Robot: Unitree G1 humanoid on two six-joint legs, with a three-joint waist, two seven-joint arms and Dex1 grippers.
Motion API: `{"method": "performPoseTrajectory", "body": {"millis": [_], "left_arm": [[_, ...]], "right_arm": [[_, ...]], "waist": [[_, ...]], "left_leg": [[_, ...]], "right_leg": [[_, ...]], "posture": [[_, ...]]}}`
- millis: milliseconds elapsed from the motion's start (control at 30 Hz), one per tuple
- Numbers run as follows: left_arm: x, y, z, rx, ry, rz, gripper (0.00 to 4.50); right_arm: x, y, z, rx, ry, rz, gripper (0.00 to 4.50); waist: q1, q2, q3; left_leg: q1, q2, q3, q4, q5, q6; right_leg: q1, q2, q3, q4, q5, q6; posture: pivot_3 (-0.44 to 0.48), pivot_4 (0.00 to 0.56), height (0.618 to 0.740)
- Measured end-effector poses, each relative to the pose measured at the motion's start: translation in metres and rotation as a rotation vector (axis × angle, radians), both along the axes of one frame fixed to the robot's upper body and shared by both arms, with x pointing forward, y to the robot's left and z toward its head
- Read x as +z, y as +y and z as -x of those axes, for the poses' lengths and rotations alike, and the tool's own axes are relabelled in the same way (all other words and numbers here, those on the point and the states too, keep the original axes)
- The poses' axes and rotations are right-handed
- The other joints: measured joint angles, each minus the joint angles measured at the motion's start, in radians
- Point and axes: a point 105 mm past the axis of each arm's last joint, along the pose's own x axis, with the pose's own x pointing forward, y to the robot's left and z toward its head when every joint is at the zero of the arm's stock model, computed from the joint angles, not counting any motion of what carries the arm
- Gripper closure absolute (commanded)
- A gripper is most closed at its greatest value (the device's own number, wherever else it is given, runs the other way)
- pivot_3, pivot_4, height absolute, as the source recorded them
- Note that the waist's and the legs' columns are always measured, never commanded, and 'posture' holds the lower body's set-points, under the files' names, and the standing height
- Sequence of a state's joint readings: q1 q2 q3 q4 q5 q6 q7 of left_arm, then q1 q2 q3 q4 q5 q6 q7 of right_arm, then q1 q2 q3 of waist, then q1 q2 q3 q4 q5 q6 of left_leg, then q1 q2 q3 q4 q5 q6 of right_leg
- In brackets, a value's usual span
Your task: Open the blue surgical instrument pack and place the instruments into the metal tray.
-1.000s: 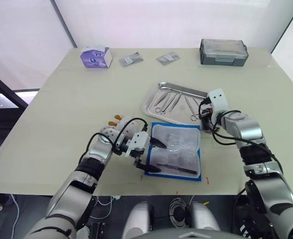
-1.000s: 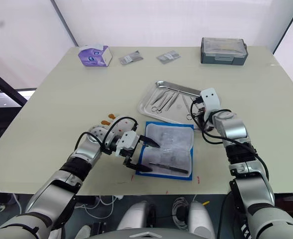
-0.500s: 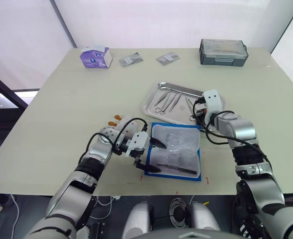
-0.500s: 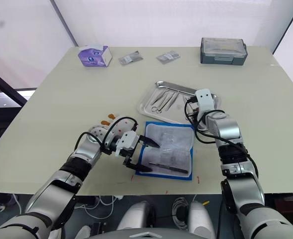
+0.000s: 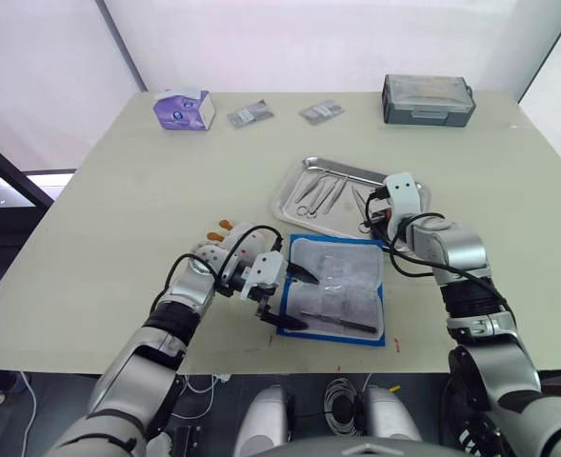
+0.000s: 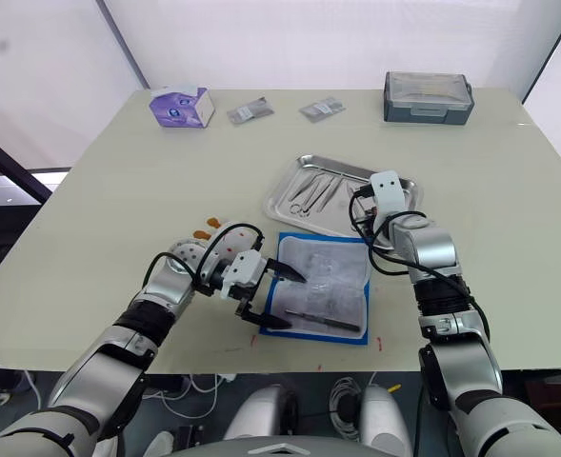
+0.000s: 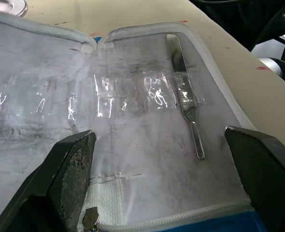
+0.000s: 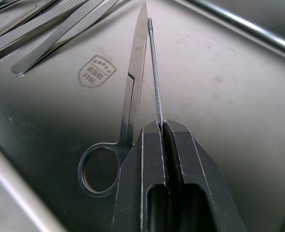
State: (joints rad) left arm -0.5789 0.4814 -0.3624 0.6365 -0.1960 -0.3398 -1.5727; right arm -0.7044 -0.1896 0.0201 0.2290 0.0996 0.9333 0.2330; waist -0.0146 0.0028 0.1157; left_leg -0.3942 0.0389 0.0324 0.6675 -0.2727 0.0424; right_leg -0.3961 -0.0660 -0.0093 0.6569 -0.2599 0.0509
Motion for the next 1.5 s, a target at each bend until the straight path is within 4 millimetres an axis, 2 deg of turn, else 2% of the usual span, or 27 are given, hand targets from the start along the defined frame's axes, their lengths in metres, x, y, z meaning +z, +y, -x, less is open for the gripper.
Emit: {"method": "performPoseTrajectory", "body": {"millis": [67,133,333,500,733,867,1067,1100,1200,1267,1333,1367,1433,1467,1500], "left_arm": [[0.001,0.000,0.000,-0.001,-0.002,0.000,0.00],[0.001,0.000,-0.001,-0.001,-0.003,0.000,0.00],[0.001,0.000,-0.001,-0.002,-0.004,-0.001,0.00],[0.001,0.000,-0.001,-0.002,-0.005,-0.001,0.00],[0.001,-0.001,-0.001,-0.003,-0.004,-0.001,0.00],[0.001,-0.001,-0.001,-0.005,-0.004,0.000,0.00],[0.001,-0.002,-0.001,-0.004,-0.004,0.002,0.00],[0.001,-0.002,-0.001,-0.005,-0.005,0.003,0.00],[0.002,-0.002,-0.002,-0.006,-0.005,0.000,0.00],[0.001,-0.003,-0.003,-0.006,-0.006,0.003,0.00],[0.002,-0.003,-0.003,-0.007,-0.007,0.002,0.00],[0.001,-0.004,-0.004,-0.008,-0.008,0.006,0.00],[0.001,-0.003,-0.004,-0.005,-0.006,0.005,0.00],[0.001,-0.004,-0.004,-0.007,-0.007,0.006,0.00],[0.001,-0.004,-0.004,-0.008,-0.007,0.007,0.00]], "right_arm": [[0.000,-0.001,0.000,0.000,-0.002,0.002,3.25],[0.000,-0.001,0.000,0.002,-0.008,0.004,2.31],[0.000,-0.005,0.000,0.030,-0.038,0.039,2.31],[0.007,-0.005,-0.001,0.049,-0.082,0.051,2.31],[0.043,-0.011,0.005,0.125,-0.248,0.040,2.31],[0.048,-0.008,0.015,0.187,-0.281,0.001,2.31],[0.055,-0.009,0.059,0.414,-0.403,-0.068,2.31],[0.053,-0.010,0.078,0.482,-0.424,-0.096,2.31],[0.049,-0.009,0.090,0.528,-0.418,-0.114,2.31],[0.043,-0.003,0.123,0.668,-0.380,-0.163,2.31],[0.043,-0.002,0.130,0.700,-0.372,-0.176,2.31],[0.041,-0.005,0.151,0.784,-0.330,-0.168,2.31],[0.044,-0.006,0.156,0.806,-0.329,-0.169,1.78],[0.043,-0.008,0.163,0.830,-0.310,-0.167,1.65],[0.042,-0.009,0.166,0.838,-0.301,-0.165,1.19]], "waist": [[0.000,0.000,0.000],[0.000,0.000,0.000],[0.000,0.000,0.000],[0.000,0.000,0.000],[0.000,0.001,0.001],[0.002,0.001,0.001],[0.004,0.000,0.001],[0.005,0.000,0.001],[0.004,0.000,0.001],[0.005,0.000,0.002],[0.005,0.000,0.002],[0.009,-0.001,0.002],[0.009,-0.001,0.001],[0.009,-0.001,0.002],[0.010,-0.001,0.002]], "left_leg": [[0.000,0.000,0.000,0.000,0.000,0.000],[0.000,0.000,0.000,0.000,0.000,0.000],[0.000,0.000,0.000,0.000,0.000,0.000],[0.000,0.000,0.000,0.000,0.000,0.000],[0.000,0.000,0.000,0.000,0.000,0.000],[-0.001,0.000,0.000,0.000,0.000,0.000],[-0.002,0.000,-0.002,0.000,0.000,0.000],[-0.002,0.000,-0.002,-0.001,0.000,0.000],[-0.002,0.000,-0.001,0.000,0.000,0.000],[-0.001,0.000,-0.001,0.000,0.000,0.000],[-0.001,0.000,-0.001,0.000,0.000,0.000],[-0.001,0.000,-0.002,0.000,0.000,0.000],[-0.001,0.000,-0.002,0.000,0.000,0.000],[-0.001,0.000,-0.002,0.000,0.000,0.000],[-0.001,0.000,-0.002,0.000,0.000,0.000]], "right_leg": [[0.000,0.000,0.000,0.000,0.000,0.000],[0.000,0.000,0.000,0.000,0.000,0.000],[0.000,0.000,0.000,0.000,0.000,0.000],[0.000,0.000,0.000,0.000,0.000,0.000],[0.000,0.000,0.000,0.000,0.000,0.000],[0.000,0.000,0.000,-0.001,0.000,0.000],[0.000,0.000,0.000,-0.002,0.000,0.000],[0.000,0.001,0.000,-0.003,0.000,0.000],[0.000,0.001,0.000,-0.002,0.000,0.000],[0.000,0.001,0.000,-0.003,0.000,0.000],[0.001,0.001,0.000,-0.003,0.000,0.000],[0.001,0.000,0.000,-0.004,0.000,0.000],[0.001,0.000,0.000,-0.004,0.000,0.000],[0.001,0.001,0.000,-0.004,-0.001,0.000],[0.001,0.001,0.000,-0.004,-0.001,0.000]], "posture": [[0.000,0.150,0.727],[0.000,0.150,0.727],[0.000,0.150,0.727],[0.000,0.150,0.727],[0.000,0.150,0.727],[0.000,0.150,0.727],[0.000,0.150,0.727],[0.000,0.150,0.727],[0.000,0.150,0.727],[0.000,0.150,0.727],[0.000,0.150,0.727],[0.000,0.150,0.727],[0.000,0.150,0.727],[0.000,0.150,0.727],[0.000,0.150,0.727]]}}
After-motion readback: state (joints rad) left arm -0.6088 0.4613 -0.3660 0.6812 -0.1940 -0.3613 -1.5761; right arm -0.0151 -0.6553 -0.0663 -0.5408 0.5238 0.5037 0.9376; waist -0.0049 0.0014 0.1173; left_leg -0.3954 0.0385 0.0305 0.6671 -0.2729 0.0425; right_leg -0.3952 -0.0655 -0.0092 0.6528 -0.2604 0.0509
